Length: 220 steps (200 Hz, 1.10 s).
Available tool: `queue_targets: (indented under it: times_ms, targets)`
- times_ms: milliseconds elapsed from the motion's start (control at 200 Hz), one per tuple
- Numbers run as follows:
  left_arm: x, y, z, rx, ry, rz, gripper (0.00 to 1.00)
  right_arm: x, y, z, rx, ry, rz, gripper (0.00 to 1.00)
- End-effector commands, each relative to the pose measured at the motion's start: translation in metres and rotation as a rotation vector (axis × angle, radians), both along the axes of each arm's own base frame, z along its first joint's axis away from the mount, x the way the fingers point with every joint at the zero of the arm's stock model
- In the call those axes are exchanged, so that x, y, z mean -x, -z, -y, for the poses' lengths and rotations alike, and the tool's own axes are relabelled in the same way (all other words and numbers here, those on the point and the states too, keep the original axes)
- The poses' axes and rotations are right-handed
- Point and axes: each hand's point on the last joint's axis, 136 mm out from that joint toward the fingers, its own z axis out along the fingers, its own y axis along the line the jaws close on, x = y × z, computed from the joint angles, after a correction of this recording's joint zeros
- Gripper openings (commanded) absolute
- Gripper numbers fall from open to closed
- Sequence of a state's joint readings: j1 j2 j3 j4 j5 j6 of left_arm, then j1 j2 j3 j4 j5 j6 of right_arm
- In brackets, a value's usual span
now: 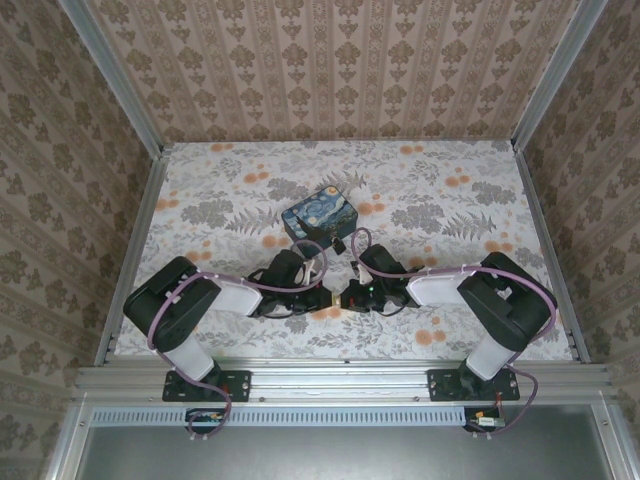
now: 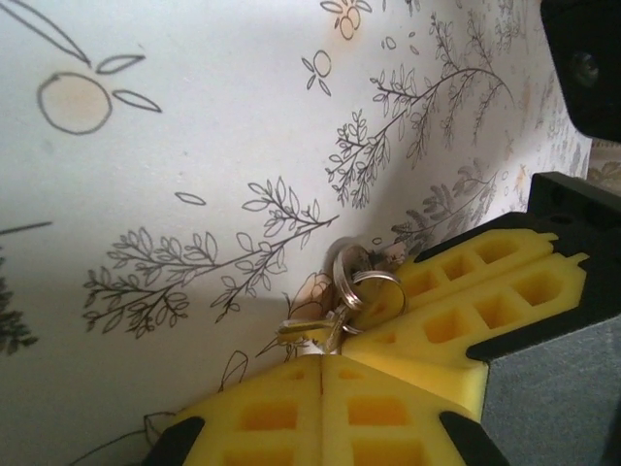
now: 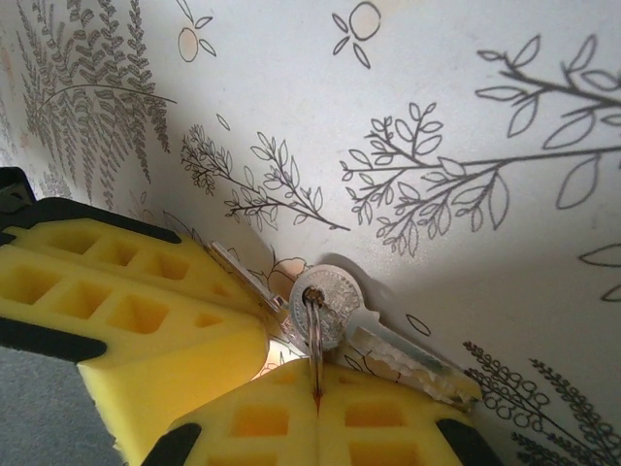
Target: Unlock the padlock with the key
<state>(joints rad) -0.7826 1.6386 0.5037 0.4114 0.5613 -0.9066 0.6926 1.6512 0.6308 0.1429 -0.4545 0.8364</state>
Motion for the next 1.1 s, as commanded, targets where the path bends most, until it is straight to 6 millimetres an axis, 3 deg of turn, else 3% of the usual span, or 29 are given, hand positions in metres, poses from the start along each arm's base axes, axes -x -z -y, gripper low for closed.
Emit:
queue_targets:
  times_ms: [0,165,360,565,795,1095]
  targets:
    - [-0.003,-0.001,-0.014,-0.060,0.007,0.030,0.15,-0.009,0.025,0.022,0.112,0.049,0.046,0.03]
    - [-0.011,-0.015,-0.033,-0.074,-0.011,0.078,0.33,-0.008,0.020,0.021,0.114,0.023,0.054,0.03]
    - [-0.016,-0.018,-0.024,-0.038,0.050,0.105,0.40,-0.006,0.025,0.019,0.117,-0.017,0.051,0.03]
    - [-0.019,-0.002,-0.022,-0.049,0.069,0.089,0.41,-0.003,0.035,0.021,0.125,-0.035,0.032,0.03]
    - [-0.009,-0.004,-0.003,0.050,0.117,0.062,0.38,-0.005,0.033,0.018,0.119,-0.038,0.036,0.03]
    - [-0.001,-0.004,-0.003,0.071,0.133,0.046,0.35,-0.008,0.034,0.016,0.115,-0.040,0.036,0.03]
